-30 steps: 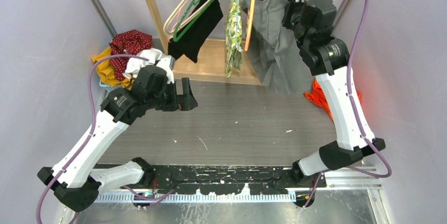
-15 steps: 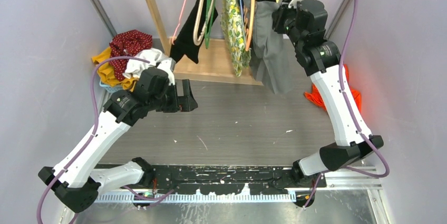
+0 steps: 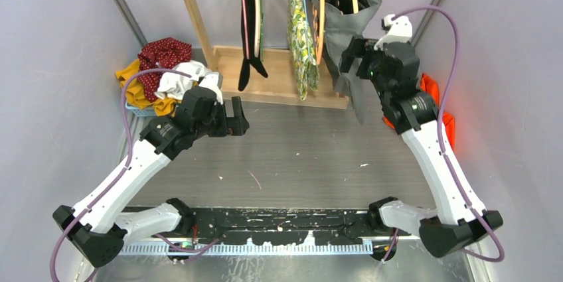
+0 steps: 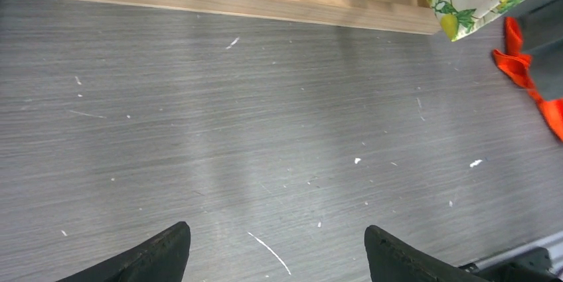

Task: Place the skirt on the hanger
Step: Place the hanger at the clothesline, then reset both arms

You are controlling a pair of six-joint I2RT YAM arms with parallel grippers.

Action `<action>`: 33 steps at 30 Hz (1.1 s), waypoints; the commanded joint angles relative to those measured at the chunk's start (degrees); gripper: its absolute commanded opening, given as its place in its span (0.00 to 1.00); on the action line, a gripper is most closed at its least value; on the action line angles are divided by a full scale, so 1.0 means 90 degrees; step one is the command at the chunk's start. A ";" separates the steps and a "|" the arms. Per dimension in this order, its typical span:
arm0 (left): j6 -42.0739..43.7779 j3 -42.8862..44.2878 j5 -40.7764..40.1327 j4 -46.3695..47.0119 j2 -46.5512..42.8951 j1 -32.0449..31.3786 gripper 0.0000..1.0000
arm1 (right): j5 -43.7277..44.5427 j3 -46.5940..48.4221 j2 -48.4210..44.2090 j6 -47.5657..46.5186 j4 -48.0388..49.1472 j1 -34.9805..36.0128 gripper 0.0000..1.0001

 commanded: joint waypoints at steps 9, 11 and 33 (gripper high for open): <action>0.0701 -0.0785 -0.2003 0.1505 0.0187 0.0381 0.99 | 0.0541 -0.3092 -0.1525 0.0811 0.1439 -0.0544 1.00; 0.0828 -0.1061 -0.2040 0.1861 0.0287 0.0612 0.99 | 0.0567 -0.3577 -0.1618 0.0946 0.1610 -0.0667 1.00; 0.3138 -0.4462 -0.0543 0.7770 0.1630 0.3626 0.99 | 0.1674 -0.8175 -0.1580 0.0775 0.6830 -0.2123 1.00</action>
